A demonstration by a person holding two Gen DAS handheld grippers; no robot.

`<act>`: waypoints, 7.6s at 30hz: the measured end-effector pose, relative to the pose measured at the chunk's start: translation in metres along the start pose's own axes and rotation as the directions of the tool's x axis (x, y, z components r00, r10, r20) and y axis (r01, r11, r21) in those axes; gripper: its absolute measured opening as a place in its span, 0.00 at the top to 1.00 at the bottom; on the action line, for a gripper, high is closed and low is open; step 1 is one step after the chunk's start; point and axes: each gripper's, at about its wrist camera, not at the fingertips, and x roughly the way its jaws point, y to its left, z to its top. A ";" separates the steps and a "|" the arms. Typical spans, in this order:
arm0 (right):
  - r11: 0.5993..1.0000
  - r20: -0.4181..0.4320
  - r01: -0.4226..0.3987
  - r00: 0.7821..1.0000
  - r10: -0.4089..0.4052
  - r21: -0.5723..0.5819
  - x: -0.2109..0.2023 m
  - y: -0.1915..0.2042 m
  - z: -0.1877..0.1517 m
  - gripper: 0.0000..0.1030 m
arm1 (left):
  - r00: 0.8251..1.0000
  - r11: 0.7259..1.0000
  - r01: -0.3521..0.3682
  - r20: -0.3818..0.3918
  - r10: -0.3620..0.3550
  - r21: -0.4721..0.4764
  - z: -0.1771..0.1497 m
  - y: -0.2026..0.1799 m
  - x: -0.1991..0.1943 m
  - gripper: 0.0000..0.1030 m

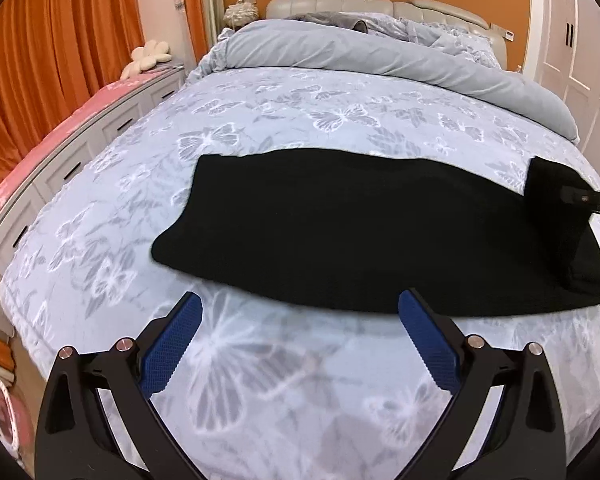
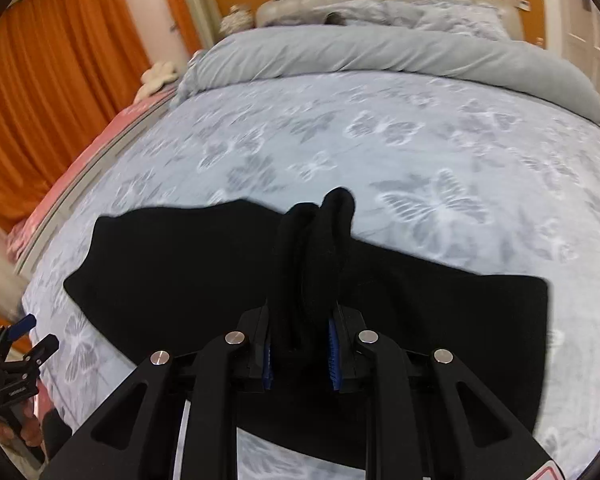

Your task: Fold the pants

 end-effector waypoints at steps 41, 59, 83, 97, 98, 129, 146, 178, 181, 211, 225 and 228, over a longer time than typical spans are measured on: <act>0.988 -0.189 -0.051 0.982 0.023 -0.145 0.073 0.045 -0.034 0.63 | 0.999 0.998 -0.034 -0.016 0.034 0.043 0.038 -0.029 0.053 0.05; 0.936 -0.126 0.237 0.969 -0.211 0.259 -0.014 -0.126 -0.092 0.30 | 0.998 0.998 0.067 -0.021 -0.067 0.004 -0.009 -0.021 0.038 0.05; 0.927 -0.106 0.209 0.962 -0.252 -0.310 0.104 0.101 -0.054 0.70 | 0.998 0.994 -0.024 -0.054 0.018 -0.106 -0.014 0.049 0.038 0.04; 0.955 -0.031 0.169 0.983 -0.182 -0.244 0.055 0.123 -0.048 0.38 | 0.975 0.881 0.108 -0.124 -0.184 -0.460 -0.005 0.135 0.097 0.05; 0.954 -0.019 0.191 0.980 -0.200 -0.232 0.045 0.119 -0.051 0.34 | 0.970 0.861 0.120 -0.128 -0.208 -0.494 -0.004 0.139 0.105 0.05; 0.934 0.008 0.244 0.967 -0.255 0.262 -0.105 -0.105 -0.174 0.19 | 0.946 0.946 0.313 -0.116 -0.302 0.087 0.040 -0.235 -0.005 0.69; 0.957 -0.023 -0.134 0.989 0.145 0.258 -0.036 -0.040 -0.078 0.17 | 0.974 0.974 0.224 0.013 -0.224 0.029 0.003 -0.087 -0.065 0.11; 0.966 -0.006 0.164 0.986 -0.166 0.202 -0.050 -0.121 -0.069 0.73 | 0.995 0.988 0.095 -0.045 -0.090 0.124 -0.017 -0.097 -0.038 0.07; 0.963 0.000 0.168 0.985 -0.171 0.209 -0.062 -0.125 -0.077 0.72 | 0.995 0.985 0.099 -0.036 -0.095 0.142 -0.009 -0.115 -0.036 0.07; 0.960 -0.084 0.031 0.996 -0.008 0.277 -0.014 -0.139 -0.087 0.67 | 0.935 0.940 0.338 -0.095 -0.341 -0.043 0.011 -0.141 0.033 0.05; 0.985 -0.188 -0.168 0.967 0.174 0.050 -0.031 -0.043 0.010 0.88 | 0.905 0.820 0.354 0.054 -0.421 0.449 -0.004 -0.289 0.004 0.05; 0.975 -0.207 -0.202 0.954 0.216 0.089 -0.027 -0.053 0.015 0.87 | 0.886 0.798 0.406 0.023 -0.463 0.446 -0.001 -0.308 0.020 0.21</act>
